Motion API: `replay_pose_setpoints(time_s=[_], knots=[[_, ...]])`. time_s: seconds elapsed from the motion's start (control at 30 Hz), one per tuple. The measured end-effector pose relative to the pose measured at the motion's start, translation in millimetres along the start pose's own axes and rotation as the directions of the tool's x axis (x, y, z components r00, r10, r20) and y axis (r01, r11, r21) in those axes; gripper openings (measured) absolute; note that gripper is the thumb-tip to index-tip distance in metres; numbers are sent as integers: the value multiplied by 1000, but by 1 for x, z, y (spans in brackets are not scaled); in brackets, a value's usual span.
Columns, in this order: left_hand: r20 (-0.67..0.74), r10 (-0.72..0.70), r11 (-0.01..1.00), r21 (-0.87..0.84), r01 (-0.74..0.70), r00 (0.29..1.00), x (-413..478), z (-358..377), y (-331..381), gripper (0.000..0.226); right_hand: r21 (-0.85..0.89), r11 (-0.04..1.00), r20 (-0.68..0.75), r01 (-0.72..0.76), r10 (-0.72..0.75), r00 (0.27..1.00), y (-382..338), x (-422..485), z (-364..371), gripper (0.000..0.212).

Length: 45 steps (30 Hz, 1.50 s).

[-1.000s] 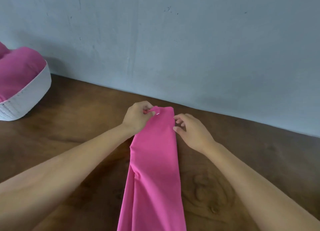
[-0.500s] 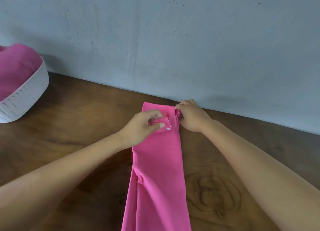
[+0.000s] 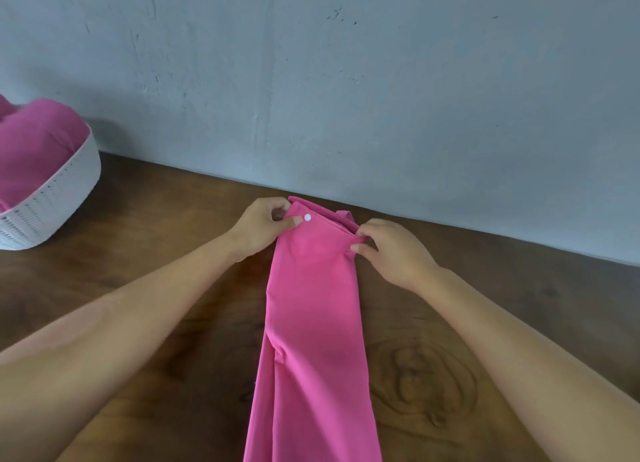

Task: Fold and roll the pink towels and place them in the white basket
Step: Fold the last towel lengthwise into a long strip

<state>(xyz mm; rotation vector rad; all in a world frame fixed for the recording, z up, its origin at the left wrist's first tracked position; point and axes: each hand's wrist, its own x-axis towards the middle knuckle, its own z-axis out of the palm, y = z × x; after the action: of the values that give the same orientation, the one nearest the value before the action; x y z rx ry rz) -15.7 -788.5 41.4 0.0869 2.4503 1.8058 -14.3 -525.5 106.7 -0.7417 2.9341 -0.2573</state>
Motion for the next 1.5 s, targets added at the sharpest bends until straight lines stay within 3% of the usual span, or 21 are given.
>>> replay_pose_setpoints(time_s=[0.1, 0.2, 0.37, 0.6, 0.87, 1.0, 1.13, 1.27, 1.5], knots=[[-66, 59, 998, -16, -60, 996, -6, -1, 6, 36, 8, 1000, -35, -5, 5, 999, -1, -11, -3, 24], [-129, 104, 991, -72, -114, 986, -18, 0, 22, 18, 28, 999, -84, -34, 37, 996, -1, -24, -7, 21], [-201, 127, 980, -126, -154, 971, -50, -2, 45, 13, 187, 981, -171, -59, 92, 981, -12, -49, -19, 14], [-146, 195, 974, -87, -209, 970, -125, -4, 45, 11, 152, 988, -179, -38, 66, 982, -45, -110, -14, 16], [88, 167, 985, 20, -169, 982, -196, 20, 11, 3, 36, 996, -173, -81, 86, 981, -57, -195, 45, 13], [69, 129, 988, 71, -134, 989, -210, 37, -9, 6, 54, 992, -185, -117, 125, 975, -59, -210, 83, 7], [2, 192, 966, 177, -189, 981, -223, 50, -19, 8, 40, 992, -265, -121, 128, 956, -62, -221, 107, 3], [49, 269, 918, 291, -271, 962, -239, 58, -17, 16, 39, 992, -327, -121, 127, 937, -64, -240, 118, 5], [-5, 206, 939, 282, -196, 979, -286, 85, -15, 15, 108, 989, -364, -97, 130, 922, -67, -291, 129, 8]])
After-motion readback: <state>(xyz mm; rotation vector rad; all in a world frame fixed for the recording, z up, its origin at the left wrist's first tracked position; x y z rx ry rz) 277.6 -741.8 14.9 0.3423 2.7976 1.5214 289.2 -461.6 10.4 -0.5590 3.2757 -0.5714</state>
